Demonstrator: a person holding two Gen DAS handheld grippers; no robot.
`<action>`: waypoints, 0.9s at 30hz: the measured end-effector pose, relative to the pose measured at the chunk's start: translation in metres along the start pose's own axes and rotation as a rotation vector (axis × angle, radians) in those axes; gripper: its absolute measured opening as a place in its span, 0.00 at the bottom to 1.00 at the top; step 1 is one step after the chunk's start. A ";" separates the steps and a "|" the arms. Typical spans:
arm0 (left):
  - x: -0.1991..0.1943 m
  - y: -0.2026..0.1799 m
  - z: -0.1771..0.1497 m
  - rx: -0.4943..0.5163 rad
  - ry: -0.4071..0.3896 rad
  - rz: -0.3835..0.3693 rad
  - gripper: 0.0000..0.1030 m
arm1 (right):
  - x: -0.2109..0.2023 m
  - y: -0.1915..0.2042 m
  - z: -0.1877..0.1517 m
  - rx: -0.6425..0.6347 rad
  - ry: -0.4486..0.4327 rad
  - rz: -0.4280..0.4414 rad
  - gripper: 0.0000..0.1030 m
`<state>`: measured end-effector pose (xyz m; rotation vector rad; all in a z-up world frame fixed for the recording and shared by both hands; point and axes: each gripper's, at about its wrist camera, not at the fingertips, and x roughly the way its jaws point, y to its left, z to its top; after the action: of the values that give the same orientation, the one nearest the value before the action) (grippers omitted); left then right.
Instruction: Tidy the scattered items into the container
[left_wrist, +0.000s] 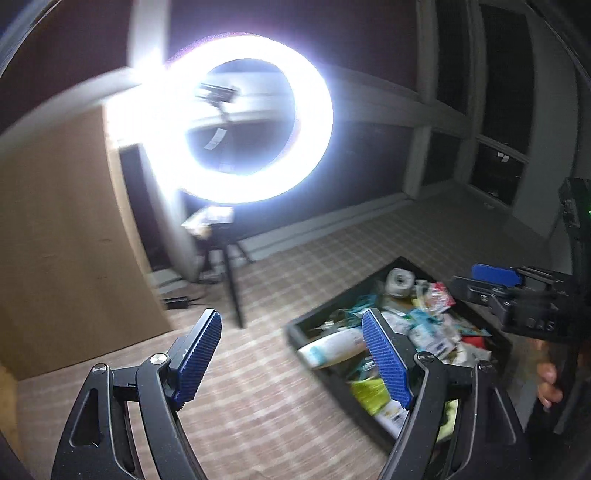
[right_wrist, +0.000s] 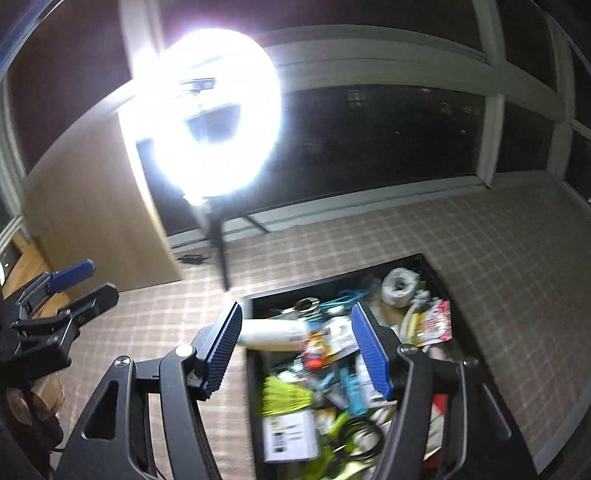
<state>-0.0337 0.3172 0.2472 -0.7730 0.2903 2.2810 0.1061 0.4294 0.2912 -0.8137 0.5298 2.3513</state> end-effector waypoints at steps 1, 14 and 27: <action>-0.009 0.007 -0.005 -0.011 -0.006 0.014 0.75 | -0.002 0.007 -0.003 -0.012 0.000 0.009 0.59; -0.110 0.078 -0.093 -0.180 0.027 0.224 0.76 | -0.036 0.113 -0.067 -0.133 -0.003 0.166 0.62; -0.163 0.108 -0.160 -0.308 0.086 0.380 0.76 | -0.045 0.156 -0.131 -0.192 0.052 0.143 0.62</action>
<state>0.0578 0.0845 0.2171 -1.0469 0.1328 2.6945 0.0900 0.2251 0.2509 -0.9534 0.3987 2.5477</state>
